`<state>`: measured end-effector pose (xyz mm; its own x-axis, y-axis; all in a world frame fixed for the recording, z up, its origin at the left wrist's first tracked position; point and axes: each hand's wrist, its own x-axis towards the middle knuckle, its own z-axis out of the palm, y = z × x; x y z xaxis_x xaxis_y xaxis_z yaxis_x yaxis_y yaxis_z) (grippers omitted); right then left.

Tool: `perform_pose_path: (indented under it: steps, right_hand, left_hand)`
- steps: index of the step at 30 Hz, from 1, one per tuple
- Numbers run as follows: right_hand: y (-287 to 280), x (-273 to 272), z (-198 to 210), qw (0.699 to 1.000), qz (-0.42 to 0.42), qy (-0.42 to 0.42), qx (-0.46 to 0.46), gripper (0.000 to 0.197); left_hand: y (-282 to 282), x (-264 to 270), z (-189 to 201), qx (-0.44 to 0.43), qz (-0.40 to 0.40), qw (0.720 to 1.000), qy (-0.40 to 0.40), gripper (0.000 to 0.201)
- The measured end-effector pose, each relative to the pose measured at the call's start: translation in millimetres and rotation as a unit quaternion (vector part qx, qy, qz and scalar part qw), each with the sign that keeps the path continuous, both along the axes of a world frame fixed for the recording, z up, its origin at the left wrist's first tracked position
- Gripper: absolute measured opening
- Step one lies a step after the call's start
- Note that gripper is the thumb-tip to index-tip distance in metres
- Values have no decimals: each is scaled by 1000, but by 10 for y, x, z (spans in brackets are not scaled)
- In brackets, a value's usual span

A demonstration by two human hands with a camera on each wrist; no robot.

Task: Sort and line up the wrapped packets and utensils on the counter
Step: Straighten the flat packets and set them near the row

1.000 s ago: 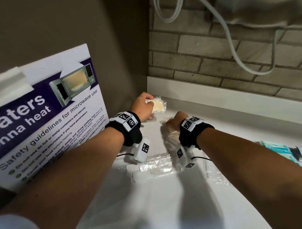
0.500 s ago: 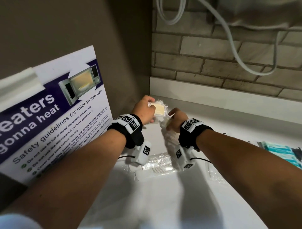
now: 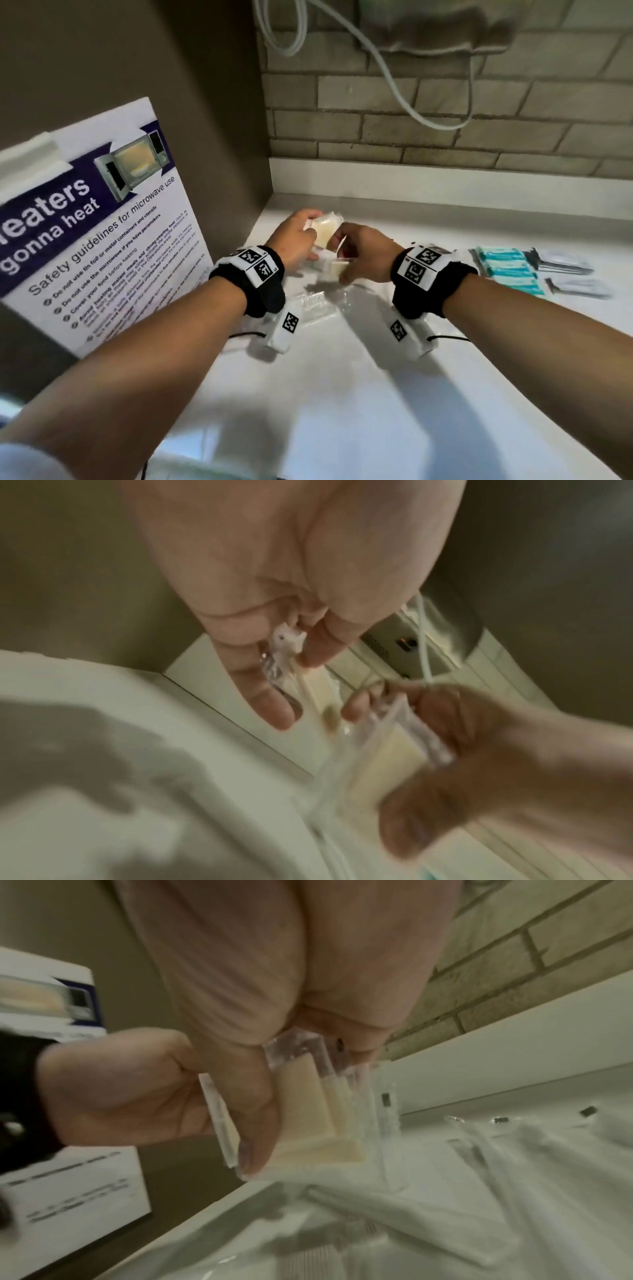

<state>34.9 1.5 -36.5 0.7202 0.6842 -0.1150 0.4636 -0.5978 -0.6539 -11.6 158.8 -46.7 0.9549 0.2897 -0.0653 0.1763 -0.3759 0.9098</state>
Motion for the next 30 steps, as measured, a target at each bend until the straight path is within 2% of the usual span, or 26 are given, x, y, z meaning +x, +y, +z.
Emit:
perform_pose_path:
  steps: [4,9,11,14,15,17,18,19,24,26,28,30]
  right_hand:
    - [-407,-259,38,999,-21,-34,15,62]
    - [-873,-472,-94,997,-72,-15,30,71]
    - [-1030,-556,-142,996,-78,-33,0,73]
    - [-1215,-685,-209,994,-70,-63,-47,71]
    - [-1267,-718,-238,994,-66,-67,-50,70]
    - [-1377,-787,-294,994,-71,-67,-44,69]
    - [-1425,-815,-309,994,-75,-66,-46,69]
    - [-1486,-854,-314,993,-76,-66,-53,70]
    - [-1779,-948,-322,974,-54,-117,-185,96]
    - [-1876,-956,-335,971,-49,-92,-217,85]
    - [-1917,-982,-359,968,-38,-63,-238,59]
    - [-1937,-1014,-381,968,-34,-66,-241,34]
  left_hand:
    - [-485,-244,-84,-51,-113,992,27,40]
    - [-977,-534,-212,-129,-124,982,55,37]
    - [-1170,-656,-240,-165,-140,973,74,23]
    - [-1435,-797,-248,-217,-175,952,127,24]
    - [-1486,-813,-249,-200,-186,953,132,28]
    - [-1542,-816,-244,-25,-236,964,120,43]
    - [-1565,-814,-258,63,-262,957,106,48]
    - [-1603,-823,-275,112,-279,949,97,50]
    - [-1683,-858,-396,168,-310,933,64,51]
    - [-1705,-856,-414,181,-322,927,65,56]
    - [-1735,-872,-427,212,-336,915,68,64]
    - [-1753,-885,-423,276,-351,892,72,70]
